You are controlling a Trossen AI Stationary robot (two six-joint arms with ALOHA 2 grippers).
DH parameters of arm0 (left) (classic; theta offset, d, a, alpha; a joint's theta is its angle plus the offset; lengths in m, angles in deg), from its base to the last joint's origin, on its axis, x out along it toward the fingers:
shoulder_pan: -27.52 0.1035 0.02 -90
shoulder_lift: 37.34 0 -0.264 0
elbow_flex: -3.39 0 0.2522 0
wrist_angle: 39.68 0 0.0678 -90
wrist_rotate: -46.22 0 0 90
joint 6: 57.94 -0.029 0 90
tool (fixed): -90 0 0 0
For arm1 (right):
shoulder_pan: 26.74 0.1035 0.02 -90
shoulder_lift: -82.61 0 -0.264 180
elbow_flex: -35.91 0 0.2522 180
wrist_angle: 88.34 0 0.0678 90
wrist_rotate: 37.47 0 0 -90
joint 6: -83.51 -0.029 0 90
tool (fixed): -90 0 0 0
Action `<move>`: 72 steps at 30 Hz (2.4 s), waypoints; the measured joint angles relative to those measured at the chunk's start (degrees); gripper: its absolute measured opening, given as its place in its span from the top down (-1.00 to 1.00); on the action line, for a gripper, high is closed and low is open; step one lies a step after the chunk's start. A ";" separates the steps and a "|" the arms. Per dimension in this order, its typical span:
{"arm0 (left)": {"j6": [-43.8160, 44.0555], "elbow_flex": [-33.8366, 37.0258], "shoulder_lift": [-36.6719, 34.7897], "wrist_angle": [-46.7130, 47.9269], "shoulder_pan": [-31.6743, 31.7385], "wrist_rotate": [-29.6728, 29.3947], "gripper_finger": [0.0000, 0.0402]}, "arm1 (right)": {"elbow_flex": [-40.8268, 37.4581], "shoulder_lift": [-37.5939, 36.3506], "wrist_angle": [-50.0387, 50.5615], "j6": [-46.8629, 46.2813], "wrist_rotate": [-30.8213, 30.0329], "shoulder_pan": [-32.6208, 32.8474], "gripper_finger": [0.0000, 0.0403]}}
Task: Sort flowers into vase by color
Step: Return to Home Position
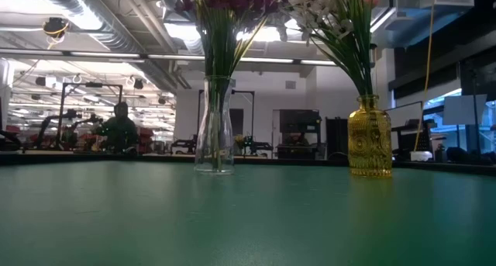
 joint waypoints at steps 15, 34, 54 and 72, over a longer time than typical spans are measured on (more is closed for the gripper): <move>-1.32 0.01 -0.14 4.46 3.71 0.39 1.00 | -23.37 -11.00 -40.34 26.55 33.43 -21.92 1.00; 5.52 11.85 -2.34 -6.58 17.68 9.94 1.00 | -30.81 -40.25 -20.41 26.44 31.99 -25.80 1.00; 11.50 24.09 -7.09 -16.64 21.92 15.48 1.00 | -36.56 -43.89 -19.90 26.01 29.70 -25.80 1.00; 10.21 24.07 -7.18 -15.61 21.99 14.98 1.00 | -36.71 -44.01 -11.04 25.26 22.17 -25.80 0.99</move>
